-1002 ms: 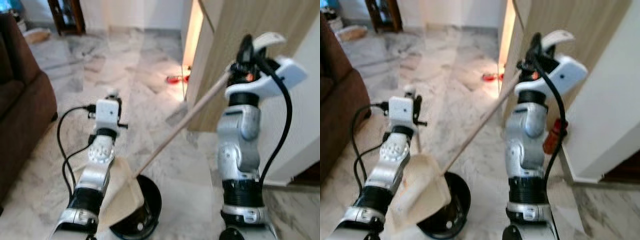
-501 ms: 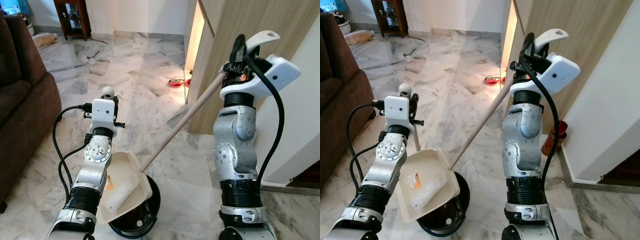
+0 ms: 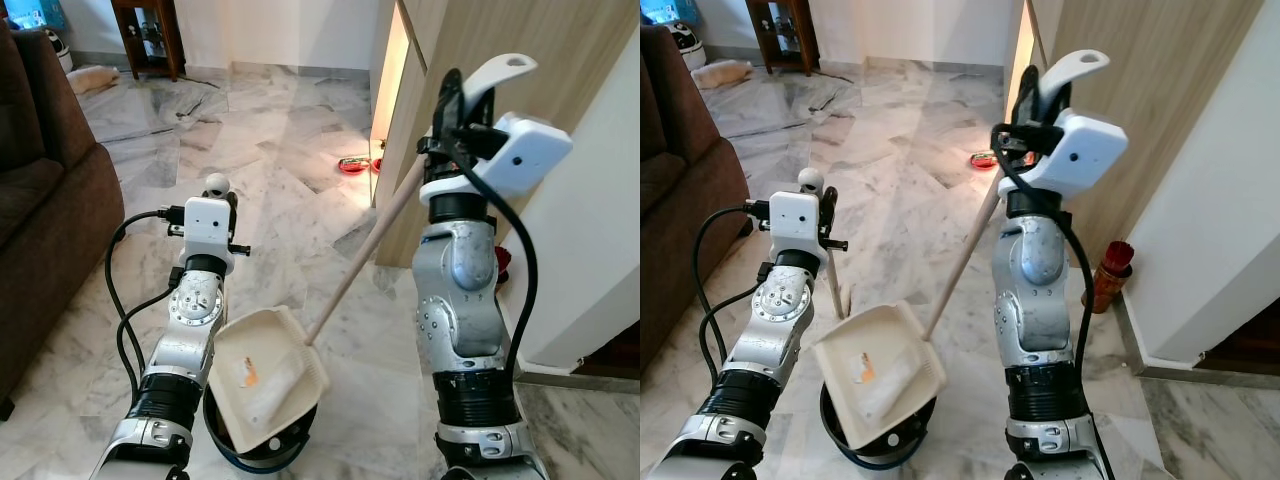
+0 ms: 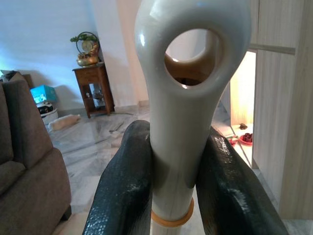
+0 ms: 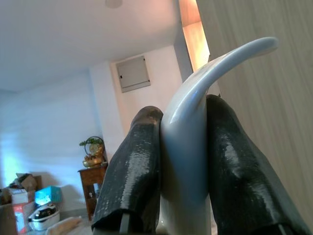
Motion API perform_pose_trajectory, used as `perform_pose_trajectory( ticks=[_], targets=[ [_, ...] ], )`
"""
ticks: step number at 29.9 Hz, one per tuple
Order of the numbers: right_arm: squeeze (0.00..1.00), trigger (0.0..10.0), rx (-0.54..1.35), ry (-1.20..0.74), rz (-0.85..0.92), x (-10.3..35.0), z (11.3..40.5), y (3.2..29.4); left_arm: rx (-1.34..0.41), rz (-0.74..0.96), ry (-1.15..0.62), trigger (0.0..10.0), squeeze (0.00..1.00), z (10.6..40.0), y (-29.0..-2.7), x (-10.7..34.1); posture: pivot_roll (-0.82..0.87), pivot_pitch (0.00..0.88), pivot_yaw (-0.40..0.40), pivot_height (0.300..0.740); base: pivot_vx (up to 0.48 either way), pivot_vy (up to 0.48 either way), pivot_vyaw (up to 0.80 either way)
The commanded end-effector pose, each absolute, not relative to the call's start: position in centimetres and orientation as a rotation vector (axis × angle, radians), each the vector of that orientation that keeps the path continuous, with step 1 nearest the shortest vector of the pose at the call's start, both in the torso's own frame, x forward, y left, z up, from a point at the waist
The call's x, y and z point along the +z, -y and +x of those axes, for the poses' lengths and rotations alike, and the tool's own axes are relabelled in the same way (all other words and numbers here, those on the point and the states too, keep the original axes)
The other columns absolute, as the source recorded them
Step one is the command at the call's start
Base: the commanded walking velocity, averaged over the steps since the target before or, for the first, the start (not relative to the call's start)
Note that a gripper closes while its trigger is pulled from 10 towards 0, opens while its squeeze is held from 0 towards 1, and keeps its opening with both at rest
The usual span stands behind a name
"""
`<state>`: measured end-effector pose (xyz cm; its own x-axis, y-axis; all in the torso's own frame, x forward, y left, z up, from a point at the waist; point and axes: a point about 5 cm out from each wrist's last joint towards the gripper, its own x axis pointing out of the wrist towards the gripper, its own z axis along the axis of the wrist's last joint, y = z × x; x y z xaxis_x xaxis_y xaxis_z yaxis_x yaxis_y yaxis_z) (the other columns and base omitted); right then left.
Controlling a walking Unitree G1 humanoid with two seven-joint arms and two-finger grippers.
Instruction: Sweep floor
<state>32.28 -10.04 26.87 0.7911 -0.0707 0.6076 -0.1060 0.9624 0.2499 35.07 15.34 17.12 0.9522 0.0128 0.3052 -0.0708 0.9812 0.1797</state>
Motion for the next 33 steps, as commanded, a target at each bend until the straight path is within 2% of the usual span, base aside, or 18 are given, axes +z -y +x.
perform_pose_trajectory(
  ticks=[1, 12, 17, 33],
  targets=[
    [0.00, 10.0, 0.013, 0.753, 0.290, 28.4, 31.2, 9.8, 0.032, 0.182, 0.356, 10.0, 0.00, 34.9, -14.9, 18.0, 0.13, 0.039, -0.052, 0.740, 0.000, 0.000, 0.00],
    [0.00, 10.0, -0.043, 0.878, 0.235, 29.5, 28.4, 7.6, 0.029, 0.185, 0.362, 10.0, 0.00, 35.0, -14.9, 18.1, 0.13, 0.038, -0.053, 0.740, 0.000, 0.000, 0.00],
    [0.00, 10.0, 0.028, 0.898, 0.205, 29.3, 27.1, 5.4, 0.028, 0.187, 0.363, 10.0, 0.00, 35.0, -14.8, 18.1, 0.13, 0.035, -0.054, 0.740, 0.000, 0.000, 0.00],
    [0.00, 10.0, 0.155, 1.009, 0.203, 30.2, 23.1, 2.4, 0.025, 0.193, 0.365, 10.0, 0.00, 35.1, -14.8, 18.0, 0.13, 0.034, -0.055, 0.740, 0.000, 0.000, 0.00]
  ],
)
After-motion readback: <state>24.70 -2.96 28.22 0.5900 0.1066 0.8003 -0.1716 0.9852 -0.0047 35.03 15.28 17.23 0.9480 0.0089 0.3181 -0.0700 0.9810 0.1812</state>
